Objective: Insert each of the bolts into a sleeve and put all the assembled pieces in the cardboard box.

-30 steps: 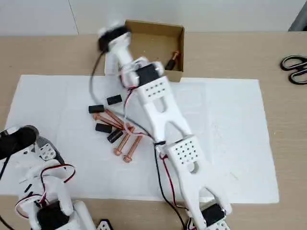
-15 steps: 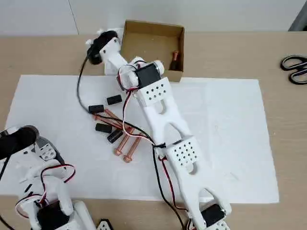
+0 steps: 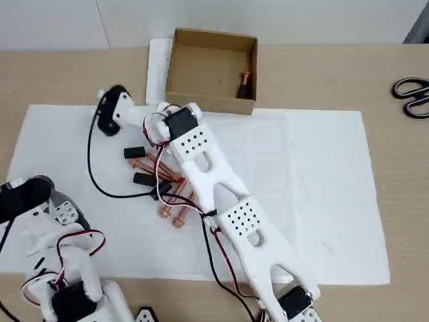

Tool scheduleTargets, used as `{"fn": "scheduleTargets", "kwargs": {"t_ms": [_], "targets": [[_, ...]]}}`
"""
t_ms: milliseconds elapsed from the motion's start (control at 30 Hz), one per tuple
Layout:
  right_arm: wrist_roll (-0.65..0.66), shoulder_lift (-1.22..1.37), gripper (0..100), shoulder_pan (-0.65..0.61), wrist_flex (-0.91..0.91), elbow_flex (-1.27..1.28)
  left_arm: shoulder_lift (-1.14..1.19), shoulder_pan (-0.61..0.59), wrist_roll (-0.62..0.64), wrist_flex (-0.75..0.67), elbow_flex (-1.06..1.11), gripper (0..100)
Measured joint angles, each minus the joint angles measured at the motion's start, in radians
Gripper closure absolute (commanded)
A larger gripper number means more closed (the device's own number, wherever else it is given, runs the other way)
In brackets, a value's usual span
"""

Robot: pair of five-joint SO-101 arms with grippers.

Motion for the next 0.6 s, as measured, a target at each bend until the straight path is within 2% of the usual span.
{"fn": "scheduleTargets", "kwargs": {"t_ms": [267,600], "targets": [[0.000,0.087,82.2,-0.002,-0.110,-0.005,0.000,0.000,0.000,0.000,0.000,99],[-0.003,0.115,82.2,-0.003,-0.083,-0.018,0.000,0.000,0.000,0.000,0.000,99]]}}
